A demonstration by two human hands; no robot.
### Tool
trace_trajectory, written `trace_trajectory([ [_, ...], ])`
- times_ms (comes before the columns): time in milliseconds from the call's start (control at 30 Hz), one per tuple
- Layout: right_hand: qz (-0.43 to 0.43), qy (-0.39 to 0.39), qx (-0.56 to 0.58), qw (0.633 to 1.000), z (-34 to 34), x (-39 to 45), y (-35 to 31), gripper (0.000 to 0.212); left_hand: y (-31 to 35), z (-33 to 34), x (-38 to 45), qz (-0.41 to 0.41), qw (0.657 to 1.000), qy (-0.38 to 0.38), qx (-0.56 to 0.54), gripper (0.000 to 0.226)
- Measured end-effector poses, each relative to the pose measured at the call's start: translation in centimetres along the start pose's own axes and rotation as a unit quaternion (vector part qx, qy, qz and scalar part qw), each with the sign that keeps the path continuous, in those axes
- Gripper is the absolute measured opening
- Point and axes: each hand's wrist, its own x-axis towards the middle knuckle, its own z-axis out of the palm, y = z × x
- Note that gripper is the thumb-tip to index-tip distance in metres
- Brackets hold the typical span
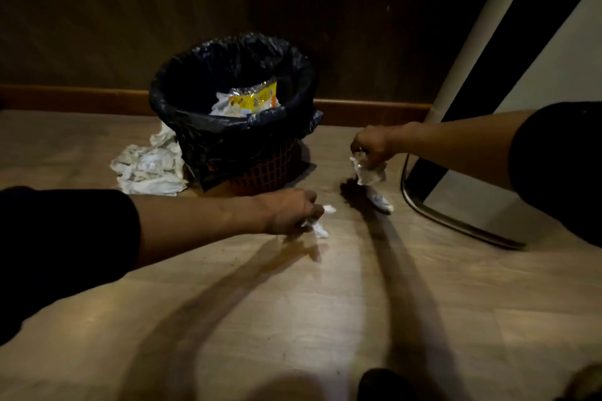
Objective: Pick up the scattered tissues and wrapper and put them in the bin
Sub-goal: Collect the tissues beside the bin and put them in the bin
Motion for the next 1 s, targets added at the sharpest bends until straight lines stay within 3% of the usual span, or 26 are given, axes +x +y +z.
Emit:
trace_trajectory([
  [367, 0.111, 0.144, 0.145, 0.972, -5.2, -5.0, 0.9, 0.034, -1.4, -12.8, -0.5, -0.07, 0.969, 0.235, -0.017, 0.039],
  [500, 0.135, 0.29, 0.252, 0.914, -7.9, -6.3, 1.5, 0.043, -3.3, -15.9, -1.7, -0.117, 0.941, 0.316, -0.028, 0.036],
  [567, 0.135, 0.346, 0.308, 0.876, -9.7, -6.4, 0.8, 0.038, -4.9, -16.9, -2.6, -0.159, 0.924, 0.345, -0.046, 0.033],
  [733, 0.09, 0.422, 0.427, 0.795, -13.9, -4.7, -1.8, 0.037, -9.3, -17.5, -5.3, -0.286, 0.853, 0.425, -0.1, 0.03],
  [800, 0.053, 0.412, 0.461, 0.784, -15.4, -3.9, -3.3, 0.035, -10.8, -17.2, -6.3, -0.337, 0.832, 0.422, -0.124, 0.036],
  [900, 0.018, 0.395, 0.495, 0.774, -17.2, -2.6, -6.1, 0.032, -12.4, -16.5, -7.5, -0.396, 0.83, 0.36, -0.157, 0.055],
  [1000, 0.011, 0.345, 0.528, 0.776, -18.8, -1.2, -8.7, 0.031, -13.1, -15.8, -8.4, -0.409, 0.815, 0.328, -0.245, 0.07],
])
